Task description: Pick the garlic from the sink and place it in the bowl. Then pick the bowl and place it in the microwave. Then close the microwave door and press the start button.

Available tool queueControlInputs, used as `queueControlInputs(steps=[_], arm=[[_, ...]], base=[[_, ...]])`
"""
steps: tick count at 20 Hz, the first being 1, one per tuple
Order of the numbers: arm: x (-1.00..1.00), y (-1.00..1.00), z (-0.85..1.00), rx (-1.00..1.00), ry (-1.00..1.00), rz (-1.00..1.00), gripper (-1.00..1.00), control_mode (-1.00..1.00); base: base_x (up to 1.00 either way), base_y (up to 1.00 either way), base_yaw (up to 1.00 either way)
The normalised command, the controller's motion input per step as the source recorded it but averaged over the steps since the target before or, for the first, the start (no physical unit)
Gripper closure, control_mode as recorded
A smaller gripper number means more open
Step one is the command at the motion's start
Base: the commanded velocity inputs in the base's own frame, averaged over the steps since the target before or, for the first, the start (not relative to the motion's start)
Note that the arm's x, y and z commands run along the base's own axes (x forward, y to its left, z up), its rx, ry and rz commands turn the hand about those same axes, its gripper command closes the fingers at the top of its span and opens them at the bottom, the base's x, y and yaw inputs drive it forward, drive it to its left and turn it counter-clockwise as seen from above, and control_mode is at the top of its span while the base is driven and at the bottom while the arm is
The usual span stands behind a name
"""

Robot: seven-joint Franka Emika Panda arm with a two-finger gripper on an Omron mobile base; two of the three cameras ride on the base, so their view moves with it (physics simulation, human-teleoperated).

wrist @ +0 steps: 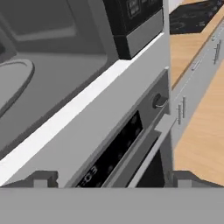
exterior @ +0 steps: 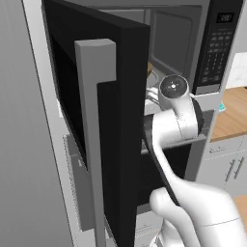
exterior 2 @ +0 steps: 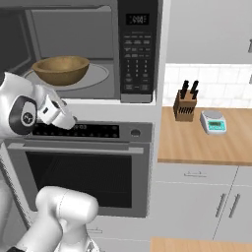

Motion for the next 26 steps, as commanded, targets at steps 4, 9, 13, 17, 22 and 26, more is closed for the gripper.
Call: queueControlInputs(steps=[4, 9, 13, 17, 22, 26], arm=[[0.00, 0.00, -0.51, -0.34, -0.05, 0.00, -1.00, -1.00], [0.00, 0.00, -0.47, -0.30, -0.04, 0.00, -1.00, -1.00], [-0.19, 0.00, -0.37, -0.27, -0.04, 0.00, -1.00, -1.00], [-0.54, 0.06, -0.24, -0.28, -0.10, -0.02, -1.00, -1.00], [-0.60, 0.24, -0.15, -0.25, -0.12, -0.04, -1.00, -1.00], [-0.02, 0.01, -0.47, -0.29, -0.15, 0.00, -1.00, -1.00]], base=[[0.00, 0.00, 0.00], [0.00, 0.00, 0.00], [0.00, 0.00, 0.00], [0.00, 0.00, 0.00], [0.00, 0.00, 0.00], [0.00, 0.00, 0.00]])
